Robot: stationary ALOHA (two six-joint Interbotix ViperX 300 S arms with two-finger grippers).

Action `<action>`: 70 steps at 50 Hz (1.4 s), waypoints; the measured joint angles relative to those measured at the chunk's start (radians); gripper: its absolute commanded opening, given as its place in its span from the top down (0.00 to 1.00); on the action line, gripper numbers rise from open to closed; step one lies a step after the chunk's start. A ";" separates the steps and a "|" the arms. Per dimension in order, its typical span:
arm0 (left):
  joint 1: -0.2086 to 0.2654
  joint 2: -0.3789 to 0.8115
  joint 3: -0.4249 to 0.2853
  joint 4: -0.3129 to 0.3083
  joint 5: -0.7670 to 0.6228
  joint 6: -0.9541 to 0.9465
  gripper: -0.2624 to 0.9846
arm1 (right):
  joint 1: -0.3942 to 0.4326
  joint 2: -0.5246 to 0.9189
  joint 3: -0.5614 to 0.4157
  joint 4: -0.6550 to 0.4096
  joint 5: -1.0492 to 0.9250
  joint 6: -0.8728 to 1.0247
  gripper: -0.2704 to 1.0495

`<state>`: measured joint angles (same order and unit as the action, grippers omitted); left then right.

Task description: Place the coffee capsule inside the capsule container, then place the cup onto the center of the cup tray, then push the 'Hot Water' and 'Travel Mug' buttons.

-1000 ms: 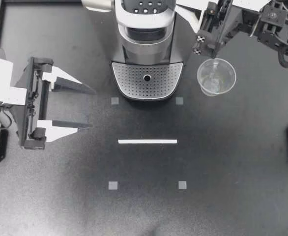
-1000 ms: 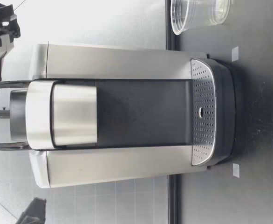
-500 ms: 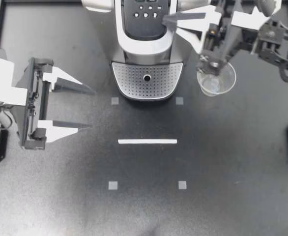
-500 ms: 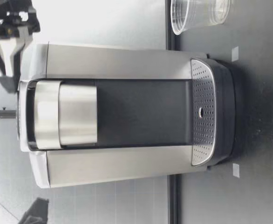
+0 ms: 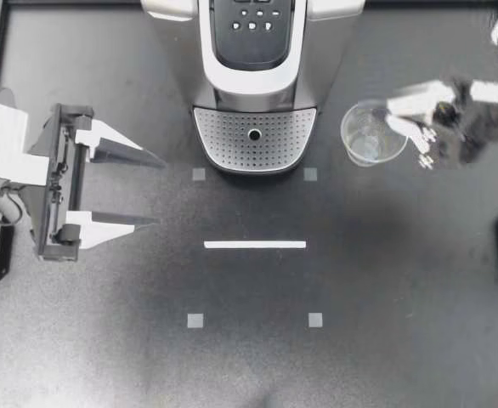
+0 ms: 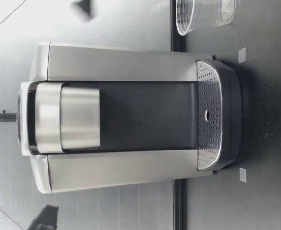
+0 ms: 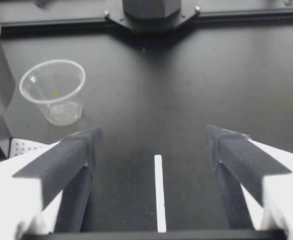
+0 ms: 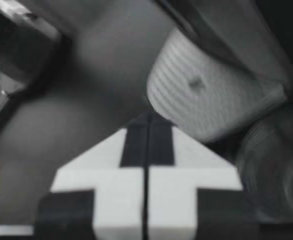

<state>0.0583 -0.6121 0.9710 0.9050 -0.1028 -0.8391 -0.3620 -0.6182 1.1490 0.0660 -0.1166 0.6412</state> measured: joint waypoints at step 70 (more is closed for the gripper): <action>0.017 0.003 0.021 0.002 -0.002 0.002 0.23 | -0.187 0.233 0.040 -0.006 0.155 0.176 0.42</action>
<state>0.0752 -0.6090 0.9925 0.9066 -0.1043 -0.8376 -0.5492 -0.3850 1.1888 0.0598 0.0383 0.8176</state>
